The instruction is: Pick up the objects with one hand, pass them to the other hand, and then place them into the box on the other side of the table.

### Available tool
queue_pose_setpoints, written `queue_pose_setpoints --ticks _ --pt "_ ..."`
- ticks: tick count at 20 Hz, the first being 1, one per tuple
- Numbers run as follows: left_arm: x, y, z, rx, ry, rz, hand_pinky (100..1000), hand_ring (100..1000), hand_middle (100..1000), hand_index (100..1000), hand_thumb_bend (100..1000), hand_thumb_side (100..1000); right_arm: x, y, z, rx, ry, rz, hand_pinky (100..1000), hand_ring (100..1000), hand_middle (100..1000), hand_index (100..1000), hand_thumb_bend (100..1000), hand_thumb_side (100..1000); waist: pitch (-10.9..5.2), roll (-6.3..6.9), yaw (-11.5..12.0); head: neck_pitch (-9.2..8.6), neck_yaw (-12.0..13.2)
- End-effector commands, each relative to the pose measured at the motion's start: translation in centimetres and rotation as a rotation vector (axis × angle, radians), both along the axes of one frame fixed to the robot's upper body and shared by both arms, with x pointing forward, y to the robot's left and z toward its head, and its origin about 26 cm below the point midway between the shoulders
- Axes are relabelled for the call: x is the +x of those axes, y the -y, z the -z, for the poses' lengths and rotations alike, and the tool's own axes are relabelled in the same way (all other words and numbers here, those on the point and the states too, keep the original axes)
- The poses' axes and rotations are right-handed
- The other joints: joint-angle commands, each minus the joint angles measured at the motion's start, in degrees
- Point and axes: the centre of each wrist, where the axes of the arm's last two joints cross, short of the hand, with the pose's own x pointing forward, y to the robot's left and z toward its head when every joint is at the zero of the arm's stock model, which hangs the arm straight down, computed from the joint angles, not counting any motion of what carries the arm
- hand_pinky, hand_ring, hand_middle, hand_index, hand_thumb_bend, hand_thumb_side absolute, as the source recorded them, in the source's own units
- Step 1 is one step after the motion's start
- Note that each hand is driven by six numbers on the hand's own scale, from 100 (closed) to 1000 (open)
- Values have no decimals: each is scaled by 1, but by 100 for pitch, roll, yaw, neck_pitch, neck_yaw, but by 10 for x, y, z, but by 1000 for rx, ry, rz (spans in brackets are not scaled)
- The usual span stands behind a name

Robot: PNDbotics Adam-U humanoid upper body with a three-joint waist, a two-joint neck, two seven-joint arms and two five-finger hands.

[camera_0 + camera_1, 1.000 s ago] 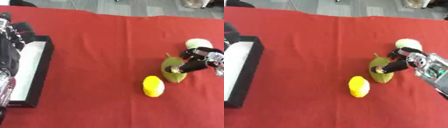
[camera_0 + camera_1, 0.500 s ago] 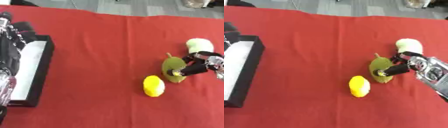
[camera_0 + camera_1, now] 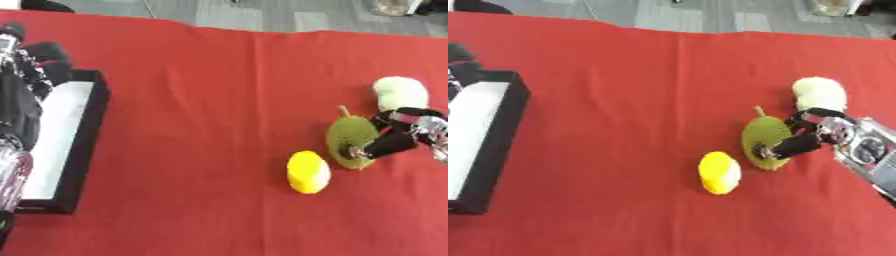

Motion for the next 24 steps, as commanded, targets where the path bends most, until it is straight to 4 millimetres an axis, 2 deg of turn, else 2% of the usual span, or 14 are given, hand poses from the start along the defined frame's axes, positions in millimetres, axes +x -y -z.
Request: queue_pose_setpoints --ticks 1,3,6,8,13,15,19,24 --pt "-1 0 -10 20 35 7 793 733 634 693 207 925 3 6 -7 -10 4 26 893 857 770 821 452 312 -51 40 0 12 6" --pt "-1 0 -10 21 34 8 793 733 634 693 207 925 3 7 -7 -6 6 28 884 838 742 793 439 273 -53 38 -3 19 14" --pt "-1 0 -10 22 33 8 793 733 634 693 206 925 2 6 -12 6 28 30 856 780 653 705 411 146 -58 37 -10 37 25" --pt "-1 0 -10 23 33 7 793 734 634 693 206 923 0 5 -17 17 61 31 848 744 607 653 395 100 -61 37 -17 50 30" --pt "-2 0 -10 22 36 6 793 734 634 693 209 928 -4 -4 -31 79 156 37 839 704 557 579 385 100 -60 49 -37 60 27" --pt "-2 0 -11 21 38 5 793 735 634 693 205 918 -7 -9 -38 109 193 34 839 700 551 568 309 100 -57 56 -48 73 31" --pt "-2 0 -13 20 48 5 793 735 635 693 203 905 -16 -18 -54 164 280 20 837 686 535 541 220 100 -56 69 -71 97 47" --pt "-4 -2 -25 48 90 8 793 737 637 695 170 849 -37 -31 -81 205 466 -3 834 658 522 516 144 100 -83 90 -86 103 73"
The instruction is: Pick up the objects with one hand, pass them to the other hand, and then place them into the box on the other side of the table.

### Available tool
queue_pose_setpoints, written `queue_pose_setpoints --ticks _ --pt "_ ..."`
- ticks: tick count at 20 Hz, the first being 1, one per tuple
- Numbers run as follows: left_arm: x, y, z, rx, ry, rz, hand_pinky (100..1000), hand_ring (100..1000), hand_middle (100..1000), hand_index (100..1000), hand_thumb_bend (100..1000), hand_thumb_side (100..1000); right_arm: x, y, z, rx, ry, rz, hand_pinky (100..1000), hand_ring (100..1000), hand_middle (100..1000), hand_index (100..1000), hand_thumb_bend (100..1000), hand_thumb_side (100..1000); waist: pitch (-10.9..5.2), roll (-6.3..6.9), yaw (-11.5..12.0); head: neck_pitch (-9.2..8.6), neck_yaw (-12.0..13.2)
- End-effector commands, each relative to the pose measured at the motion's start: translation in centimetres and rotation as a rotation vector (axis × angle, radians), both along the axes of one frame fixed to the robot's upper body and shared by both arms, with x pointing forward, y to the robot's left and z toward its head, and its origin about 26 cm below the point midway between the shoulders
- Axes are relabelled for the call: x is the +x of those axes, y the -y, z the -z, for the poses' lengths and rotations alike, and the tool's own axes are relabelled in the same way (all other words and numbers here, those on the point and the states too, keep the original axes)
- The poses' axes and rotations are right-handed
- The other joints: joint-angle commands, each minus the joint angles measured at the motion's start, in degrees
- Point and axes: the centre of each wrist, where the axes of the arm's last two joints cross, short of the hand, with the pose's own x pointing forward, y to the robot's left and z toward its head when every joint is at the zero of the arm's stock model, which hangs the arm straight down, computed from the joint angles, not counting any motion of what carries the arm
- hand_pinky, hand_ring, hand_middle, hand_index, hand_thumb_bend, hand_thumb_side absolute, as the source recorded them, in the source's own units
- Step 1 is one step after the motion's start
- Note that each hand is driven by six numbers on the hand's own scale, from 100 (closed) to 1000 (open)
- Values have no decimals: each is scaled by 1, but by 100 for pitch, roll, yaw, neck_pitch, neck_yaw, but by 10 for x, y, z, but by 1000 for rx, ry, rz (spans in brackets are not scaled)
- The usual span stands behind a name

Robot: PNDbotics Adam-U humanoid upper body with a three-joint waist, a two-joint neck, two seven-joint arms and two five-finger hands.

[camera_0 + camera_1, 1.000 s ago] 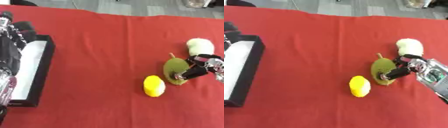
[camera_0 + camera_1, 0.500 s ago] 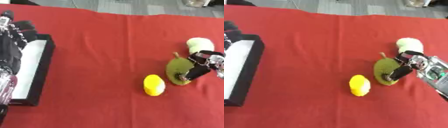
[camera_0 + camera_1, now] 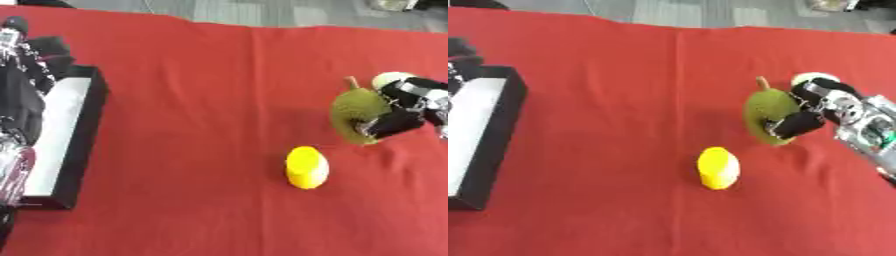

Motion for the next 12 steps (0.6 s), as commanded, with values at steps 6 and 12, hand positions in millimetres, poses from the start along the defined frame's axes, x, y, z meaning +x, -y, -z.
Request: queue_pose_setpoints --ticks 6,12 --pt "-11 -9 -47 164 137 31 789 737 636 696 100 751 -20 -26 -45 49 296 -36 823 640 529 519 105 100 -135 182 12 17 45" --pt "-12 -13 -74 376 167 88 783 741 644 715 100 680 -22 -52 -50 30 375 -98 829 647 540 529 100 100 -158 276 44 -12 14"
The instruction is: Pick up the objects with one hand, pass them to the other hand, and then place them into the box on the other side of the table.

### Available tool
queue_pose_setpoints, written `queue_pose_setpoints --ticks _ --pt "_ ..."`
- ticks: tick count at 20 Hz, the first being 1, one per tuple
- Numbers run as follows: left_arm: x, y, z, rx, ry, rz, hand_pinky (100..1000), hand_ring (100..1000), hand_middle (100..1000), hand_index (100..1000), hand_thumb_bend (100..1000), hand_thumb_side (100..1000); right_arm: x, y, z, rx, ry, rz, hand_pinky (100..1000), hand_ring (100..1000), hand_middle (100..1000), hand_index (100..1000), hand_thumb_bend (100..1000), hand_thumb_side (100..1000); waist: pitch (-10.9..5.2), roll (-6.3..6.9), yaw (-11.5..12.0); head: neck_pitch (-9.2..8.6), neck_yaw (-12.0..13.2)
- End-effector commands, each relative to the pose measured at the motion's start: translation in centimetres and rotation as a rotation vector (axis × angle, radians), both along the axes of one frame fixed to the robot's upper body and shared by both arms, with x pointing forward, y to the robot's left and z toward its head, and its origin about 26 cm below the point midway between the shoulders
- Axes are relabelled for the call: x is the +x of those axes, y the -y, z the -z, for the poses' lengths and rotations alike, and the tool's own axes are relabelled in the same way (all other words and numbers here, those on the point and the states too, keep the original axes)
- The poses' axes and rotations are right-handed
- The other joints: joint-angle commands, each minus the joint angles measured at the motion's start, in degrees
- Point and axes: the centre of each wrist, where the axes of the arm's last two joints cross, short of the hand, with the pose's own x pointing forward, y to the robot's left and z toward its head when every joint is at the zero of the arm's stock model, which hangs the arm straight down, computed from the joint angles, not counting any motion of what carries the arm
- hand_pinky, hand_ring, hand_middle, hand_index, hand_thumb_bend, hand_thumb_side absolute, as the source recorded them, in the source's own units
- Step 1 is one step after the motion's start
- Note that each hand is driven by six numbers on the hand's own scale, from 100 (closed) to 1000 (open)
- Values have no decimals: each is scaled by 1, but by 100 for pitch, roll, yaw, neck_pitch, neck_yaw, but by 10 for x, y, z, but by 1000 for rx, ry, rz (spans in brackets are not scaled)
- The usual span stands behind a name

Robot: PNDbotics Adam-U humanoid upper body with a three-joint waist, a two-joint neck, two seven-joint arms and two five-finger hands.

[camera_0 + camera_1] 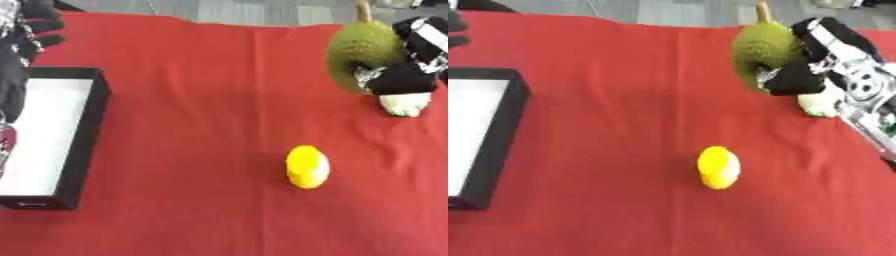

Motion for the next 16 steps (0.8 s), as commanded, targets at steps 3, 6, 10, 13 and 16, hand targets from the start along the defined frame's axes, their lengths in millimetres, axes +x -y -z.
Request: queue_pose_setpoints --ticks 3,6,10,13,16 --pt "-5 -3 -32 269 17 37 780 748 655 734 100 655 -7 -20 -11 -26 115 -43 830 649 542 530 100 100 -152 145 29 -63 -49" --pt "-6 0 -46 429 -1 65 785 769 686 771 100 630 -9 -30 -12 -40 136 -65 822 642 542 530 100 100 -157 184 55 -89 -99" --pt "-7 9 -62 637 -39 109 790 785 713 796 100 607 -12 -44 -14 -52 173 -94 824 647 546 533 100 100 -169 232 75 -101 -116" --pt "-7 16 -68 755 -54 139 793 797 737 827 100 616 -14 -50 -14 -60 195 -113 824 648 547 534 100 100 -168 261 76 -104 -92" --pt "-7 26 -71 871 -81 166 795 802 746 836 100 626 -16 -57 -14 -69 209 -132 824 649 548 534 103 100 -164 280 81 -121 -72"
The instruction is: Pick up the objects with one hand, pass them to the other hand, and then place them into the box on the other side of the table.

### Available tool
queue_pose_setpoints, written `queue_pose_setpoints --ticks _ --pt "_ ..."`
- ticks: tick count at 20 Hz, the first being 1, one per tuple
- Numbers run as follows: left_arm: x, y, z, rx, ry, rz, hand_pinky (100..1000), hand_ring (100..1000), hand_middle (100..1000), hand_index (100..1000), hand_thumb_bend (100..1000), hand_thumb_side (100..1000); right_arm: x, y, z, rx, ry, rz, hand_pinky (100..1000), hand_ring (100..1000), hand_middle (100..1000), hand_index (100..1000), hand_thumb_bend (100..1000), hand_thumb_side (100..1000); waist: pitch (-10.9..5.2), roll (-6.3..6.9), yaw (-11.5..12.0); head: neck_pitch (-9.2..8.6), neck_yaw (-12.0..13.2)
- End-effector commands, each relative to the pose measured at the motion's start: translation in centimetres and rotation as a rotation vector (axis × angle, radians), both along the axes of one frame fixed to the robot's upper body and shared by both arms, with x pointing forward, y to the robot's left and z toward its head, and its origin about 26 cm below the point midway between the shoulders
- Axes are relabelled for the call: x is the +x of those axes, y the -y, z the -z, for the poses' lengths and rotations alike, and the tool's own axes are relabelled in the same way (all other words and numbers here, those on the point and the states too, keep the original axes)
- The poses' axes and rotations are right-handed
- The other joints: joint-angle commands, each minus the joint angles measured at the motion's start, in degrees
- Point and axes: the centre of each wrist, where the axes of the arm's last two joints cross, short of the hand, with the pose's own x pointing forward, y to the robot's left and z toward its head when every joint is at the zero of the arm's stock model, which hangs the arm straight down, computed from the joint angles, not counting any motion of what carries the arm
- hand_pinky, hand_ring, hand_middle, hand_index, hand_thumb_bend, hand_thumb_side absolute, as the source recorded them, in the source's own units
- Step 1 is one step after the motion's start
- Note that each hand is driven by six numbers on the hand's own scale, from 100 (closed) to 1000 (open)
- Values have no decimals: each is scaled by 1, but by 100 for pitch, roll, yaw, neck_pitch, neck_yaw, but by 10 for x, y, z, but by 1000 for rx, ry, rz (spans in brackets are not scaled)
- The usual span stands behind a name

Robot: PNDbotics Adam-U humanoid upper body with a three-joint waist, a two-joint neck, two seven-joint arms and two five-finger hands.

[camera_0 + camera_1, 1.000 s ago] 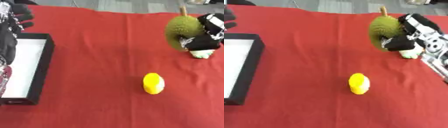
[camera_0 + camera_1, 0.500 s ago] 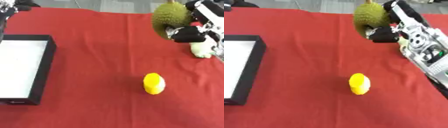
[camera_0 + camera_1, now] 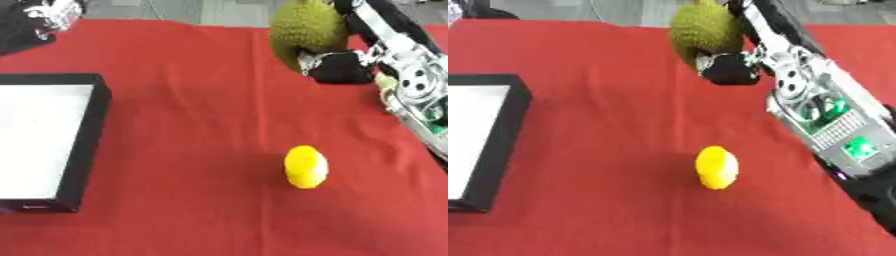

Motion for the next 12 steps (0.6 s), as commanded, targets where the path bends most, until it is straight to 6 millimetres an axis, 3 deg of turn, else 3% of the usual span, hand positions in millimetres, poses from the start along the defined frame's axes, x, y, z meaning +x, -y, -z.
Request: queue_pose_setpoints --ticks 1,5,6,8,12 --pt "-4 6 -10 139 0 3 796 806 751 841 100 602 -7 -7 -9 -6 56 -28 824 649 548 535 100 100 -162 96 12 -82 26" --pt "-4 22 -11 220 -10 4 808 817 764 853 100 524 -10 -16 -10 -7 73 -62 824 652 550 535 100 100 -169 105 18 -70 40" --pt "-4 26 -11 232 -6 3 811 820 767 858 100 476 -11 -18 -9 -7 74 -70 825 654 550 536 151 100 -171 107 23 -76 47" --pt "-4 34 -11 246 15 -6 810 821 769 861 100 397 -11 -21 -7 -10 72 -84 826 655 551 536 100 100 -177 113 38 -95 62" --pt "-4 48 -10 252 48 -2 812 822 769 861 100 392 -10 -29 -1 -25 63 -110 828 654 550 536 100 100 -180 128 79 -149 72"
